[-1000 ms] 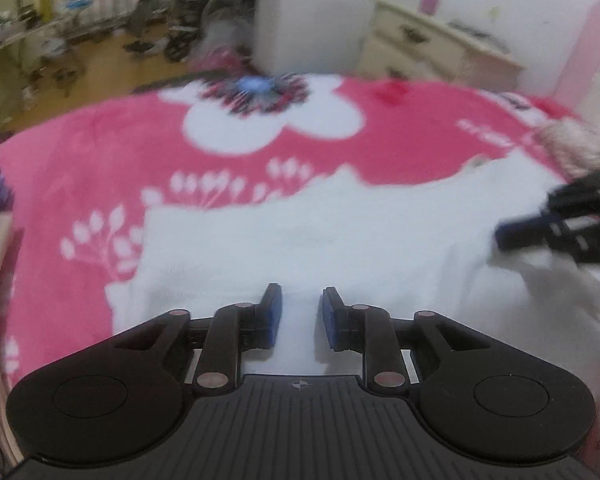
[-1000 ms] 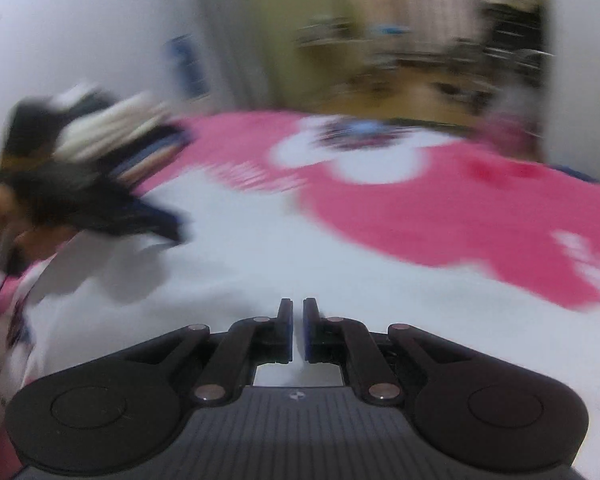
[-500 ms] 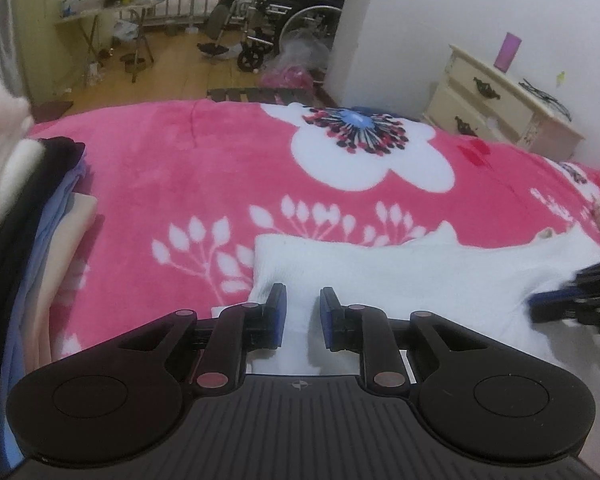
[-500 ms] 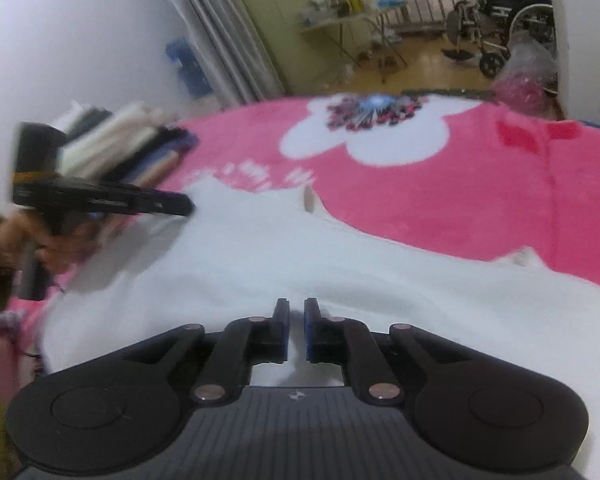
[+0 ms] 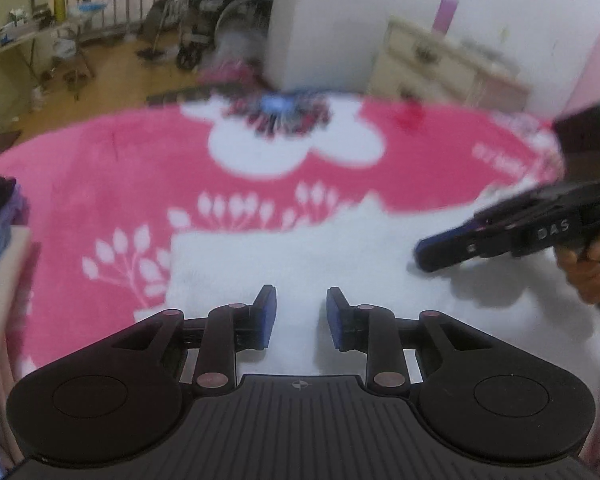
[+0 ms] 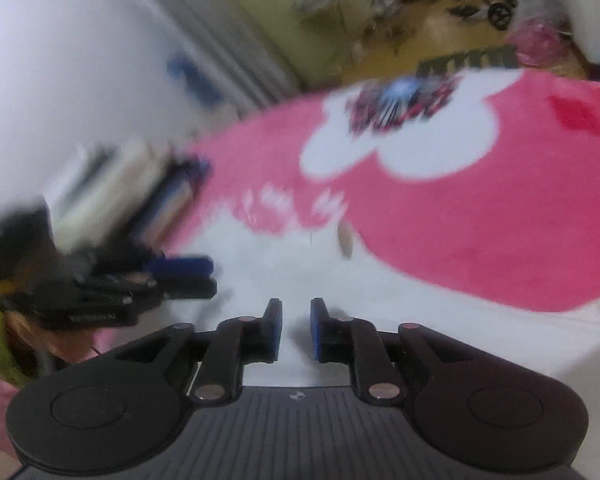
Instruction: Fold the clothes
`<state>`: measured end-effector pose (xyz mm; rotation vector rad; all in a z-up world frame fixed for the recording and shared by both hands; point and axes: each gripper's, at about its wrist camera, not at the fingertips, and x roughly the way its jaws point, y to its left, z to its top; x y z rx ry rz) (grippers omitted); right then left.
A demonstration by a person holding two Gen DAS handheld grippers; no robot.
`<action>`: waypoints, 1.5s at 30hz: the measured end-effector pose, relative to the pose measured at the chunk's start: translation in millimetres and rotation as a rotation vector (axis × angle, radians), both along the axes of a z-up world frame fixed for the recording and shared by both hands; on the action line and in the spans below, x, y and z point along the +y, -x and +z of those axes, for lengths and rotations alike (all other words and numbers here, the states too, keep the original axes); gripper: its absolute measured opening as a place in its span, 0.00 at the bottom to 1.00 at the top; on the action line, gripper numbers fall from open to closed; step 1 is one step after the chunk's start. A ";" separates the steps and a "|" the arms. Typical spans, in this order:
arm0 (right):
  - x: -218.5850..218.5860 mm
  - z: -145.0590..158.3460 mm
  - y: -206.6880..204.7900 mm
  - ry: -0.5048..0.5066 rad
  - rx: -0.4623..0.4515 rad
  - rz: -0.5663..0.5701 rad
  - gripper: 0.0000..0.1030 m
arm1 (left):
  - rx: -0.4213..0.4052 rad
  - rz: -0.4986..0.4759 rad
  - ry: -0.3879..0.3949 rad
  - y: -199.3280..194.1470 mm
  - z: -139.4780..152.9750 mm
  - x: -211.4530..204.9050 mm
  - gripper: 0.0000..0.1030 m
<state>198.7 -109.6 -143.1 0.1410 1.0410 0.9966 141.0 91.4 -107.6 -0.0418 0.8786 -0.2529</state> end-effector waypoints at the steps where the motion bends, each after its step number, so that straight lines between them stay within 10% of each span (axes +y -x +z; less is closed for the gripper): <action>1: 1.6 -2.4 -7.2 -0.011 0.000 -0.052 0.07 | -0.002 0.026 -0.008 -2.5 -3.4 1.7 0.27; 7: -28.1 6.7 -30.0 -0.032 -0.009 -0.338 0.15 | -0.053 0.218 -0.013 2.8 19.3 37.7 0.27; 14: -136.7 25.8 38.1 -0.098 0.085 -0.362 0.23 | 0.050 -0.032 0.060 58.1 41.5 33.5 0.30; 19: -237.6 6.8 63.8 -0.011 0.137 -0.622 0.18 | 0.144 -0.201 -0.226 111.9 2.9 1.7 0.30; 23: -300.9 14.7 82.3 0.012 0.112 -0.811 0.18 | 0.159 -0.080 -0.200 124.7 16.5 27.0 0.30; 30: -283.8 32.5 123.2 0.023 0.097 -0.523 0.21 | 0.352 -0.084 -0.113 149.3 13.3 42.3 0.42; 33: -300.3 17.9 132.6 0.190 0.131 -0.585 0.21 | 0.505 0.023 -0.112 154.1 -15.0 58.1 0.42; 37: -302.9 47.0 143.4 0.307 0.021 -0.651 0.24 | 0.497 0.170 0.015 158.3 -2.3 91.3 0.42; 45: -35.4 88.3 179.3 0.235 -0.350 0.193 0.35 | 0.473 0.355 0.172 154.9 -6.8 120.9 0.43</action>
